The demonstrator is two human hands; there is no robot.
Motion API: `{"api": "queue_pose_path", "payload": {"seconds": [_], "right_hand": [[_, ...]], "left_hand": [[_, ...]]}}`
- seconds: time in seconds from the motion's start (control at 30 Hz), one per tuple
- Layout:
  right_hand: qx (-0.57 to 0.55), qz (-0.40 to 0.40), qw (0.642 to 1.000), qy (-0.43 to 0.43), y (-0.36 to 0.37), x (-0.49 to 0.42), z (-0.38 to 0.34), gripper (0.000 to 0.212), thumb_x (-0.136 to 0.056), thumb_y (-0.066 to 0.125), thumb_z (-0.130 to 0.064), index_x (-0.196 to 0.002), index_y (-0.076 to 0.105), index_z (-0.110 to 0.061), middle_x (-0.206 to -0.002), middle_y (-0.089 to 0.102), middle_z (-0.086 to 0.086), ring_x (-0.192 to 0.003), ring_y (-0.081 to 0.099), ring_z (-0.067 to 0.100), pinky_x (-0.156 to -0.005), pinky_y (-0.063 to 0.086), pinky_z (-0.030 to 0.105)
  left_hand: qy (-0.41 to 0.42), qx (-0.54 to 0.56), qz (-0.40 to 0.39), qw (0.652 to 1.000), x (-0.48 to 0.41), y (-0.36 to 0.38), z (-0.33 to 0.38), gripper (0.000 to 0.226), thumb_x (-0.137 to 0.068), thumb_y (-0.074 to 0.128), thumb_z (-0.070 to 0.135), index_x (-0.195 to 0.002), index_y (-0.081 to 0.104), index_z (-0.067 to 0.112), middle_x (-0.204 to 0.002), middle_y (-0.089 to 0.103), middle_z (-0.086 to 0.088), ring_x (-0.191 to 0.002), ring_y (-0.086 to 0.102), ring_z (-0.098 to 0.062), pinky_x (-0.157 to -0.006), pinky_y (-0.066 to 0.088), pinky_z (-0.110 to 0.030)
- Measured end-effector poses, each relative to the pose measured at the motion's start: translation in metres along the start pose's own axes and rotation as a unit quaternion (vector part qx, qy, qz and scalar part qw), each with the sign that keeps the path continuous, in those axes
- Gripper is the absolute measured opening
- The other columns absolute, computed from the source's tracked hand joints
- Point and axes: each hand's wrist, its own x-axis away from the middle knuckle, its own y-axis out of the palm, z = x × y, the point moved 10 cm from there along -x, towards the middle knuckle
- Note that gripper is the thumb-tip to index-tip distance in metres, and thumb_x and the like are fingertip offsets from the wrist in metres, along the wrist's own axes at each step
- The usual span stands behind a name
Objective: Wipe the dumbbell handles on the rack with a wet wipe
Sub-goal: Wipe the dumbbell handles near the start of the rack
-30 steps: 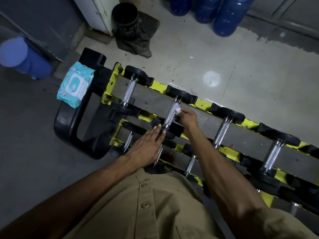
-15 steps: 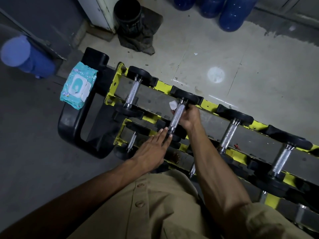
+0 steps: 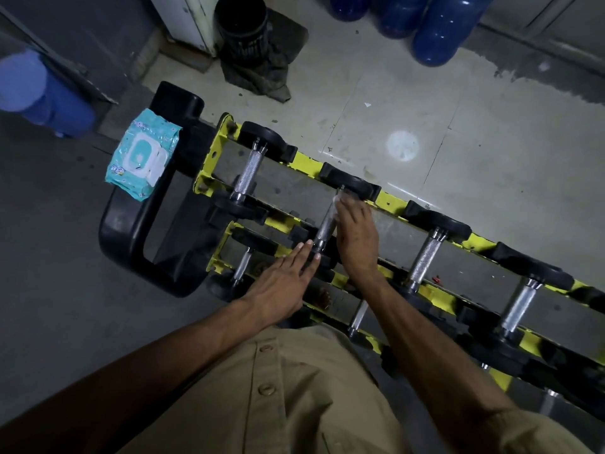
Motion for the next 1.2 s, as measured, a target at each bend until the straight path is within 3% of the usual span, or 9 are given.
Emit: {"api": "queue_pose_path", "payload": {"seconds": [0.13, 0.3, 0.47, 0.63, 0.77, 0.87, 0.97, 1.07, 1.2], "right_hand": [[0.113, -0.085, 0.982, -0.121, -0.001, -0.008, -0.016, 0.055, -0.094, 0.053, -0.01, -0.149, 0.048, -0.014, -0.156, 0.045, 0.0, -0.125, 0.046, 0.029, -0.085, 0.052, 0.04], [0.123, -0.118, 0.977, -0.126, -0.018, -0.036, -0.009, 0.059, -0.084, 0.056, 0.003, -0.139, 0.059, -0.019, -0.143, 0.058, -0.004, -0.106, 0.053, 0.023, -0.066, 0.054, 0.036], [0.129, -0.295, 0.898, -0.301, 0.03, 0.001, -0.052, 0.025, -0.092, 0.059, -0.016, -0.115, 0.065, -0.024, -0.112, 0.068, -0.002, -0.105, 0.061, 0.023, -0.067, 0.059, 0.04], [0.187, -0.24, 0.919, -0.25, 0.01, -0.028, -0.051, 0.02, -0.096, 0.058, -0.022, -0.113, 0.067, -0.017, -0.111, 0.068, 0.002, -0.104, 0.061, 0.029, -0.063, 0.044, 0.034], [0.254, -0.352, 0.844, -0.314, 0.034, -0.005, -0.079, 0.023, -0.1, 0.051, -0.027, -0.108, 0.068, -0.013, -0.103, 0.071, 0.006, -0.093, 0.068, 0.03, -0.067, 0.047, 0.037], [0.364, -0.363, 0.805, -0.296, 0.038, -0.024, -0.086, 0.028, -0.105, 0.047, -0.028, -0.117, 0.068, -0.013, -0.112, 0.072, 0.006, -0.099, 0.07, 0.028, -0.074, 0.045, 0.036], [0.38, -0.392, 0.784, -0.294, 0.05, -0.019, -0.096, 0.026, -0.104, 0.049, -0.025, -0.119, 0.069, -0.015, -0.121, 0.071, 0.005, -0.108, 0.068, 0.027, -0.076, 0.042, 0.034], [0.287, -0.385, 0.829, -0.286, 0.041, -0.013, -0.098, 0.022, -0.1, 0.056, -0.019, -0.116, 0.069, -0.012, -0.114, 0.071, 0.01, -0.103, 0.069, 0.031, -0.078, 0.051, 0.037], [0.091, -0.295, 0.926, -0.219, 0.016, 0.003, -0.073, 0.017, -0.094, 0.064, -0.018, -0.11, 0.063, -0.012, -0.102, 0.056, 0.008, -0.081, 0.064, 0.03, -0.059, 0.047, 0.035]], "left_hand": [[-0.011, 0.005, 0.002, 1.0, -0.001, 0.0, 0.001, 0.094, -0.099, 0.055, 0.02, -0.165, -0.01, 0.009, -0.169, -0.025, -0.023, -0.161, -0.011, -0.034, -0.131, 0.015, -0.047], [-0.027, 0.015, 0.013, 0.999, -0.001, 0.001, 0.005, 0.093, -0.098, 0.054, 0.02, -0.166, -0.008, 0.009, -0.169, -0.025, -0.023, -0.161, -0.012, -0.034, -0.13, 0.017, -0.048], [-0.066, 0.044, 0.019, 0.997, 0.001, 0.008, 0.006, 0.096, -0.096, 0.056, 0.02, -0.167, -0.009, 0.01, -0.169, -0.025, -0.025, -0.161, -0.009, -0.036, -0.129, 0.018, -0.049], [-0.105, 0.071, 0.013, 0.992, 0.001, 0.013, 0.012, 0.099, -0.1, 0.058, 0.023, -0.165, -0.016, 0.011, -0.164, -0.032, -0.028, -0.16, -0.013, -0.04, -0.131, 0.013, -0.05], [-0.112, 0.07, 0.026, 0.991, -0.001, 0.013, 0.015, 0.094, -0.099, 0.06, 0.025, -0.166, -0.003, 0.008, -0.167, -0.023, -0.032, -0.16, -0.008, -0.042, -0.13, 0.016, -0.05], [-0.113, 0.062, 0.027, 0.991, -0.001, 0.015, 0.014, 0.097, -0.1, 0.059, 0.027, -0.166, -0.01, 0.008, -0.166, -0.025, -0.033, -0.16, -0.008, -0.042, -0.13, 0.017, -0.051], [-0.111, 0.048, 0.022, 0.992, -0.002, 0.016, 0.014, 0.095, -0.103, 0.052, 0.028, -0.164, -0.017, 0.007, -0.164, -0.024, -0.036, -0.159, -0.008, -0.044, -0.129, 0.015, -0.05], [-0.107, 0.049, 0.023, 0.993, -0.002, 0.015, 0.013, 0.095, -0.1, 0.056, 0.026, -0.166, -0.011, 0.007, -0.165, -0.02, -0.037, -0.159, -0.006, -0.045, -0.13, 0.016, -0.049], [-0.096, 0.054, 0.014, 0.994, -0.002, 0.016, 0.011, 0.087, -0.099, 0.058, 0.023, -0.166, 0.004, 0.008, -0.167, -0.019, -0.034, -0.16, -0.007, -0.043, -0.13, 0.015, -0.05]]}}
